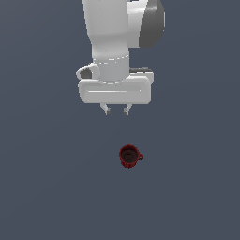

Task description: Pick up the object and move it to a goal position.

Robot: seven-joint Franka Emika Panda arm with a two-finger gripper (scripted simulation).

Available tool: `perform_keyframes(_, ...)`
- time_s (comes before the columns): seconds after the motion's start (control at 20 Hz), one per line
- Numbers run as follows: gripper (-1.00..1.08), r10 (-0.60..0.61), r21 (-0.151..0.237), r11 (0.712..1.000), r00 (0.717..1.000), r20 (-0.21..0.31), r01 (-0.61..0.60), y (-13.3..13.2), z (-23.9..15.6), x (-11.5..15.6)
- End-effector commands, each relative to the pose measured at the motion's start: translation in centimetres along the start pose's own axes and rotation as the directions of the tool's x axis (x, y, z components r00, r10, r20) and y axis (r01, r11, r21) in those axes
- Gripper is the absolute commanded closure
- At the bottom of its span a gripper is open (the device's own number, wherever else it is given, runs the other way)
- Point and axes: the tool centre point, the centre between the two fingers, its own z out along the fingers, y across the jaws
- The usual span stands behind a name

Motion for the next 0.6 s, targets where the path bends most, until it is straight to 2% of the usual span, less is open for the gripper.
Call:
perform_keyframes(0.0, -0.20, 0.039, 0.029, 0.999, 0.997, -0.065, -0.037, -0.5, -4.0, 1.3)
perform_keyframes(0.25, -0.20, 0.114, 0.082, 0.992, 0.974, -0.195, -0.100, -1.8, -12.5, 3.0)
perform_keyframes(0.55, -0.20, 0.185, 0.132, 0.980, 0.924, -0.334, -0.149, -4.0, -22.0, 3.6)
